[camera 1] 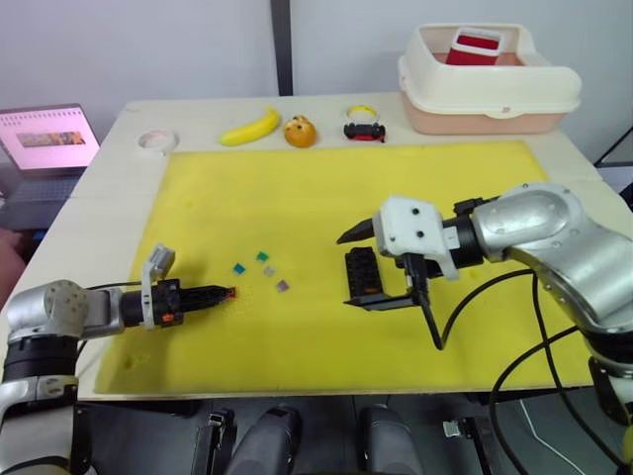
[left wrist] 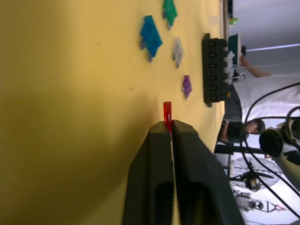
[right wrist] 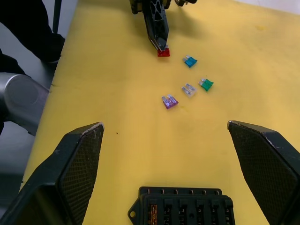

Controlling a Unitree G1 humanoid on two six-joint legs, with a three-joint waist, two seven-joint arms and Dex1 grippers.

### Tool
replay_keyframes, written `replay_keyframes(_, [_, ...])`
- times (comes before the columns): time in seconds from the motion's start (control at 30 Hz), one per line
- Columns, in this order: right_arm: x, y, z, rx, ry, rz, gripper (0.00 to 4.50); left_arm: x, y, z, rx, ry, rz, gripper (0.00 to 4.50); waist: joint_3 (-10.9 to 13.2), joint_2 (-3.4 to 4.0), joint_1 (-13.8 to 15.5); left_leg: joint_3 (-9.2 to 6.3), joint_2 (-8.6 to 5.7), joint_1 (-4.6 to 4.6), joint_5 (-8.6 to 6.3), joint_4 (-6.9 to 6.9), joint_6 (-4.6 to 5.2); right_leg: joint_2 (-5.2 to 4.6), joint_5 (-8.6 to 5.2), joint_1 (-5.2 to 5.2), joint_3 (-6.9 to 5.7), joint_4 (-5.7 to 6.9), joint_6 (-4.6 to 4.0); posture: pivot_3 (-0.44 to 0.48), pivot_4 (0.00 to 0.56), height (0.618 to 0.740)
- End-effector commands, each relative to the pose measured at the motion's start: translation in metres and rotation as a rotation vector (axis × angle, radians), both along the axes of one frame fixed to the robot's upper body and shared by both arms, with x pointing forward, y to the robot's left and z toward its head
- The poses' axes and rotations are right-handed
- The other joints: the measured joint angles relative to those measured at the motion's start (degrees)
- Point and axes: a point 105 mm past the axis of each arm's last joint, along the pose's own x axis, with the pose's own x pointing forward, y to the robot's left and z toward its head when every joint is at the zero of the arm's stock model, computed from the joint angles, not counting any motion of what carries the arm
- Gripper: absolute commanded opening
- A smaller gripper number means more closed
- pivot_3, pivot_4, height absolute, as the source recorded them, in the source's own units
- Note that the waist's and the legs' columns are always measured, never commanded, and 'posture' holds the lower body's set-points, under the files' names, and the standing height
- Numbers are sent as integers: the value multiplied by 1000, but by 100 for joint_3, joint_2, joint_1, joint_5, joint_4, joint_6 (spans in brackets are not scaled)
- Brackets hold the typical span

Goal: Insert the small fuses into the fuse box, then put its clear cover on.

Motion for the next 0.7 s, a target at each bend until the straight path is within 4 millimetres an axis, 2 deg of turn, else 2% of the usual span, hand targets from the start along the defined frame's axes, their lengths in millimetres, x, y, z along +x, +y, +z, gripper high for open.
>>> replay_keyframes(0.03, [-3,3,8,5,-40,19,4500,0,3,-7,25,3,19,12,0,0,2,0,0,0,0,0,0,0,0,0,0,0,0,0,150,740])
replay_keyframes(0.2, [-4,2,8,5,-36,20,4500,2,5,-4,23,-15,27,12,0,0,4,0,0,0,0,0,0,0,0,0,0,0,0,0,150,740])
replay_keyframes(0.27, [-4,3,8,11,-28,19,4500,6,1,8,-5,-53,17,12,0,0,4,0,0,0,0,0,0,0,0,0,0,0,0,0,150,740])
replay_keyframes(0.47, [-7,14,23,278,185,-58,4500,10,-40,72,-168,-271,-109,12,1,-18,21,-14,-1,-12,1,5,-1,0,1,2,3,-3,-1,0,150,740])
replay_keyframes(0.63, [0,6,37,453,386,-196,4500,10,-76,127,-308,-471,-200,12,-5,-28,-19,-16,0,-14,1,7,-1,5,4,2,5,-12,-4,0,150,740])
replay_keyframes(0.7, [2,3,42,496,435,-230,4500,8,-85,142,-344,-518,-226,12,-5,-28,-30,-16,2,-13,1,5,-2,6,4,1,5,-11,-4,0,150,740])
